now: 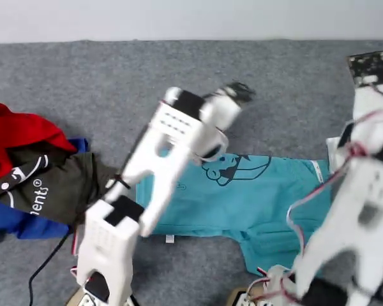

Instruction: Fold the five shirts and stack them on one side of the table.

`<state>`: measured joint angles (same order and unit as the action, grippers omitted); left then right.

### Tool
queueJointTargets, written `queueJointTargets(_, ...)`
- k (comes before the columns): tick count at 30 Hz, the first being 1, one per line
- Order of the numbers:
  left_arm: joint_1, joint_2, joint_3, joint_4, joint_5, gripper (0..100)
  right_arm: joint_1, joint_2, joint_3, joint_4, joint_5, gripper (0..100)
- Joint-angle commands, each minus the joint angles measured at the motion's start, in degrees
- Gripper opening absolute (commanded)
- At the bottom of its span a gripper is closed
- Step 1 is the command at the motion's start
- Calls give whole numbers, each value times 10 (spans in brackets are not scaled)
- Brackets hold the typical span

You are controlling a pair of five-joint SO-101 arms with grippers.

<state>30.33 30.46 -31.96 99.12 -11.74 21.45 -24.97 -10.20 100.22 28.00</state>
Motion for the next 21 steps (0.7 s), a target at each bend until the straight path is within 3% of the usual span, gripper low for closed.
queueJointTargets(1,75,1,-7,12,-7,87,2,-110,-25,23,-4,10)
queueJointTargets(10,222,67,-91,7,-26,88,-73,-249,-25,23,-4,11)
queueJointTargets(17,293,140,-160,9,-29,92,-118,-279,-25,23,-48,12)
queueJointTargets(21,317,168,-183,9,-29,153,-120,-280,-25,23,-48,12)
